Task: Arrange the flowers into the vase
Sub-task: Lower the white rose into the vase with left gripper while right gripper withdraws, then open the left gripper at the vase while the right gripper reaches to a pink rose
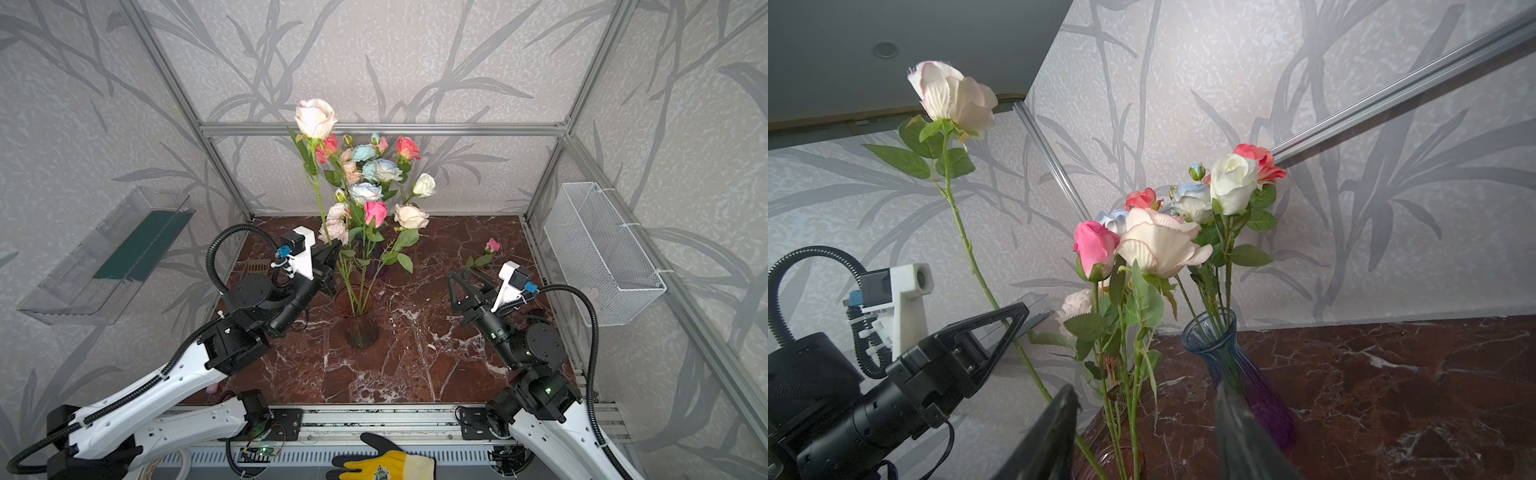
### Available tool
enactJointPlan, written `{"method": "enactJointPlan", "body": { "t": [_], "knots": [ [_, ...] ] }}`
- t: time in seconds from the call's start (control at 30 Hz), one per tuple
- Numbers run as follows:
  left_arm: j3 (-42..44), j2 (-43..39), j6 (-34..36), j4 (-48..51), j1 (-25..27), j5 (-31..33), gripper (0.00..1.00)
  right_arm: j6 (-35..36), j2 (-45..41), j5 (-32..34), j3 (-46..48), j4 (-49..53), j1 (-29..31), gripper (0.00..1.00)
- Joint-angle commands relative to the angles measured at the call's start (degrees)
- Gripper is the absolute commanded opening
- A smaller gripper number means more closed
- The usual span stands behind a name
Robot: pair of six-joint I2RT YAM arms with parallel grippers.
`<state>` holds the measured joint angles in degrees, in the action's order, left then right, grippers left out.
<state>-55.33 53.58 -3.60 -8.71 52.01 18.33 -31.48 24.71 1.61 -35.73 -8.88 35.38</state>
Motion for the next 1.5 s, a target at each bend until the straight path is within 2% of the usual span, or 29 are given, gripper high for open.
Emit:
{"method": "enactJointPlan", "body": {
  "t": [0.0,0.4,0.67,0.77,0.87,0.97,1.47],
  "knots": [
    [1.8,-0.2,-4.7,-2.3,-0.3,-1.8,0.00,1.0,0.0,1.1,0.3,-0.1,0.4,0.53],
    [7.9,-1.2,-10.1,-1.1,-0.3,-2.1,0.00,0.7,0.6,2.7,1.4,-0.1,0.3,0.53],
    [11.5,-1.2,-11.5,-2.8,-0.3,-4.9,0.00,0.6,0.7,3.1,1.9,0.1,0.4,0.53],
    [12.6,-1.5,-11.5,-3.8,-0.3,-5.6,0.11,0.5,0.7,3.4,2.1,0.3,0.3,0.53],
    [13.0,-1.6,-11.2,-4.1,-0.3,-6.4,0.12,0.6,0.8,3.4,2.2,0.2,0.3,0.53],
    [13.3,-1.8,-11.0,-3.9,-0.3,-6.8,0.19,0.7,0.8,3.6,2.2,0.3,0.4,0.53],
    [15.7,-6.1,-11.5,-2.6,-0.3,-7.6,0.20,1.1,0.7,4.0,2.4,0.7,0.4,0.53]
  ]
}}
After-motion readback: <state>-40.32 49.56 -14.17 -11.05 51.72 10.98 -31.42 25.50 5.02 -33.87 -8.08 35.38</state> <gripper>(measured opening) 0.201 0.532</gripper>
